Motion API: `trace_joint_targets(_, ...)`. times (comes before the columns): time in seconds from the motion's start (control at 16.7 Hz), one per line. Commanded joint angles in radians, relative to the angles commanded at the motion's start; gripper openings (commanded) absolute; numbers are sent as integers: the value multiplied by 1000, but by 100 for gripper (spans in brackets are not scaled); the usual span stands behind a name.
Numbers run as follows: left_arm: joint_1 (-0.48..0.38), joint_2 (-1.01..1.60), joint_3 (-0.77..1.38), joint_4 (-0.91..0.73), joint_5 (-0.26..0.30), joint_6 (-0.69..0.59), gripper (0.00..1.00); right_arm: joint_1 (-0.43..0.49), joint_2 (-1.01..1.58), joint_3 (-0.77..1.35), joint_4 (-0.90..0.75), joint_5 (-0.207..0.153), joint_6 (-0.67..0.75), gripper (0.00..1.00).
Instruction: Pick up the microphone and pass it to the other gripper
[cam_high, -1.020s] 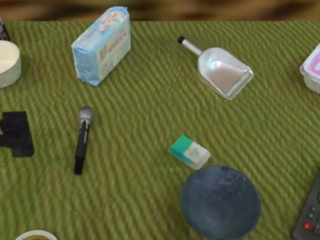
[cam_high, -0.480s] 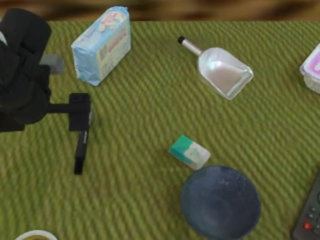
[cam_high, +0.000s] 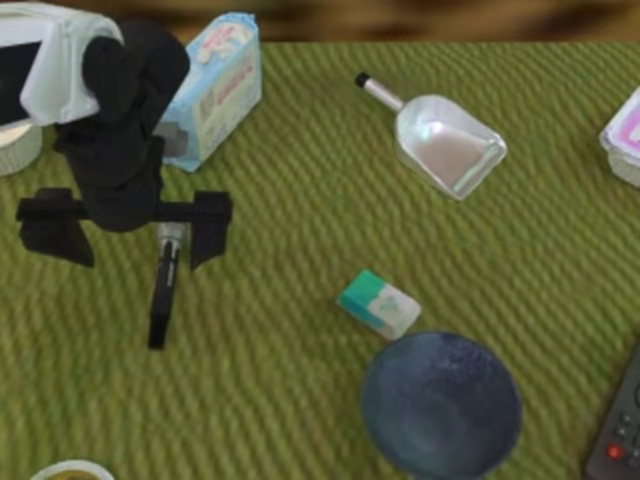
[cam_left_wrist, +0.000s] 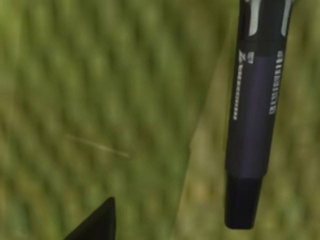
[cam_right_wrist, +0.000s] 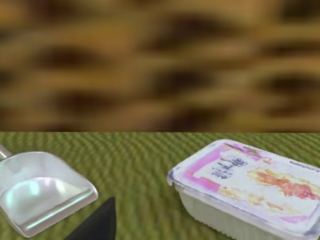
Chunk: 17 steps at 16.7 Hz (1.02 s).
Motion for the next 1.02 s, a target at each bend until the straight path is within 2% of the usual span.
trace_joint_targets(0.42, 5, 8, -10, 18, 1, 3, 100, 0, 0, 0, 0, 0, 0, 100)
trace_joint_targets(0.84, 17, 155, -131, 294, 2, 20, 100, 0, 0, 0, 0, 0, 0, 100)
trace_joint_targets(1.02, 21, 193, -161, 355, 3, 24, 100, 0, 0, 0, 0, 0, 0, 100)
